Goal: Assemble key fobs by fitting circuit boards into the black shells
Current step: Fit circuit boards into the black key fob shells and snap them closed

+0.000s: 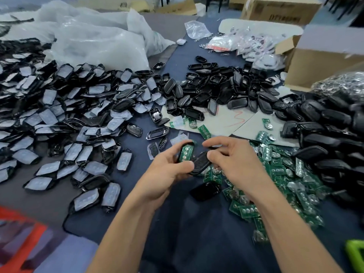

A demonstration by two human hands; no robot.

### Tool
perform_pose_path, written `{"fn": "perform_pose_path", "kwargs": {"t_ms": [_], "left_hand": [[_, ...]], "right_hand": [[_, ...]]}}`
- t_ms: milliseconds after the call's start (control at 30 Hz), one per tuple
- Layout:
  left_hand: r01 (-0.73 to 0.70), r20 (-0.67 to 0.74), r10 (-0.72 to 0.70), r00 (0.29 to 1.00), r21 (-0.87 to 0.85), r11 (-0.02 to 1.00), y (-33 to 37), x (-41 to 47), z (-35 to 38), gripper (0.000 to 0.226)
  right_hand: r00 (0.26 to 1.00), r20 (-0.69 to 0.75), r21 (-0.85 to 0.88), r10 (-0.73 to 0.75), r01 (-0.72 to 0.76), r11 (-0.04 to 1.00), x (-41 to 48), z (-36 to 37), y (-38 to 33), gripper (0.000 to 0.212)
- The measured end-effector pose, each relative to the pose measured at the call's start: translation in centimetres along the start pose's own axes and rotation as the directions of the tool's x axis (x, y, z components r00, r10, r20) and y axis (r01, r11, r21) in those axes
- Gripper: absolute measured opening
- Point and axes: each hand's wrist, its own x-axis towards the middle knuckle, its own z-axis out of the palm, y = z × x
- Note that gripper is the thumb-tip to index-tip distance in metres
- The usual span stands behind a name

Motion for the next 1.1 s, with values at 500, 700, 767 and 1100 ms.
{"fn": "perform_pose_path", "kwargs": {"t_ms": [500,700,767,1100], "left_hand": [[-0.086,-0.290,0.163,0.943,0.261,0.961,-1.5,0.8,3.2,0.037],[-0.092,-0.223,0.153,0.963,0.262,0.961,-1.3,0.6,4.1,0.039],[-0.071,-0.205,0.123,0.971,0.242,0.968,-1.2,0.4,4.3,0.032],[-0.060,-0.367,0.068,0.928,0.035,0.998,-0.9,0.4,4.2,0.031]], "right_hand": [[0.860,-0.456,0.085,0.227,-0.212,0.974,-2.8,4.7,0.4,0.026],[0.838,-0.409,0.286,0.360,-0.257,0.923,-1.7,5.0,0.2,0.026],[0.830,-0.350,0.424,0.433,-0.272,0.864,-1.5,5.0,0.1,0.028],[0.942,0.063,0.914,0.330,-0.187,0.361,-2.6,2.3,1.3,0.019]]}}
